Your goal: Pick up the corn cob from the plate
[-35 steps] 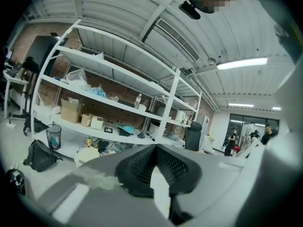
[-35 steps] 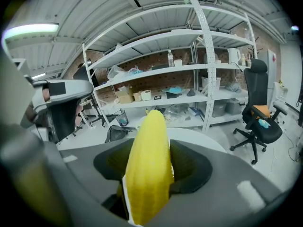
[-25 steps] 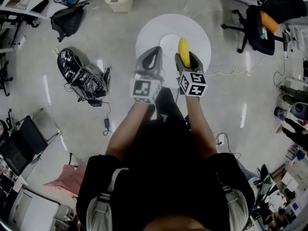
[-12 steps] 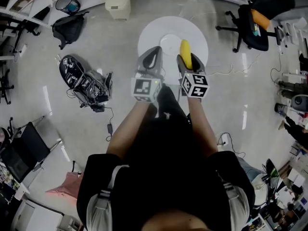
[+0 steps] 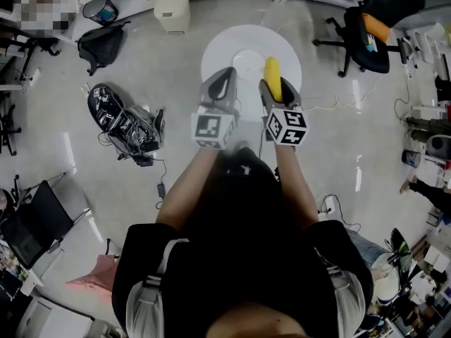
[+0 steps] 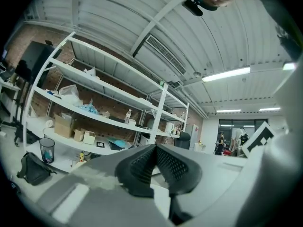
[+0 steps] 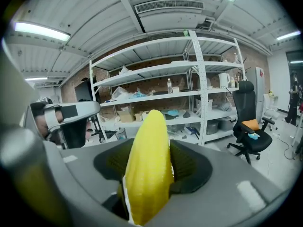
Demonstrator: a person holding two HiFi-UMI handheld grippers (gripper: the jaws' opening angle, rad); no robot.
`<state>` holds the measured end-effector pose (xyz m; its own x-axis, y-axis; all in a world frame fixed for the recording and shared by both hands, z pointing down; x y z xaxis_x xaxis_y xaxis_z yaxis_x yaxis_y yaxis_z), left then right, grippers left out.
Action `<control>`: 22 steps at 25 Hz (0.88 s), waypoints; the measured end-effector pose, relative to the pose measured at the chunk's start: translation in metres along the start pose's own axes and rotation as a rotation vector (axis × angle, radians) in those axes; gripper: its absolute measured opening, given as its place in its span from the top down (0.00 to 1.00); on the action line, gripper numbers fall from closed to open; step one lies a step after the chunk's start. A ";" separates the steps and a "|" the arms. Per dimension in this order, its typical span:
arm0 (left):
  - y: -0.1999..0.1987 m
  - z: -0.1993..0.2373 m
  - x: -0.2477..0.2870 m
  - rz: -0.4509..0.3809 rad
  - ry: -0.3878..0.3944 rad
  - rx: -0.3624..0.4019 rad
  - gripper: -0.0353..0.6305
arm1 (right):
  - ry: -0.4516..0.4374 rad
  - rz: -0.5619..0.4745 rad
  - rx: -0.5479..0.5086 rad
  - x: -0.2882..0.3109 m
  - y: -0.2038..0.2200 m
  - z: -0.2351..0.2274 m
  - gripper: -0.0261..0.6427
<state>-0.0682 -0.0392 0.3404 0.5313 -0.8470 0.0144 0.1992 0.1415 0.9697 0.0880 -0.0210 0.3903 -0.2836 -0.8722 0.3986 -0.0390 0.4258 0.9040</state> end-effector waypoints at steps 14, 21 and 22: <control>-0.013 -0.052 -0.010 -0.033 0.006 0.036 0.95 | -0.027 -0.083 -0.011 -0.057 -0.016 -0.015 0.60; -0.023 -0.078 -0.017 -0.048 0.004 0.052 0.95 | -0.047 -0.124 -0.024 -0.091 -0.028 -0.023 0.60; -0.024 -0.081 -0.019 -0.052 0.006 0.058 0.95 | -0.049 -0.132 -0.024 -0.095 -0.029 -0.024 0.60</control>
<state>-0.0159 0.0152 0.2972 0.5261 -0.8496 -0.0375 0.1789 0.0674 0.9816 0.1393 0.0441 0.3299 -0.3240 -0.9073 0.2681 -0.0562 0.3013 0.9519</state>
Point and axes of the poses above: the fingertips, and each gripper's own axes: x forward along the fingers, z to its left, y out of its underside, the point moved 4 cm from there along -x, backward along the fingers, and after that the axes turned 2 degrees about -y, right-handed, at the moved point
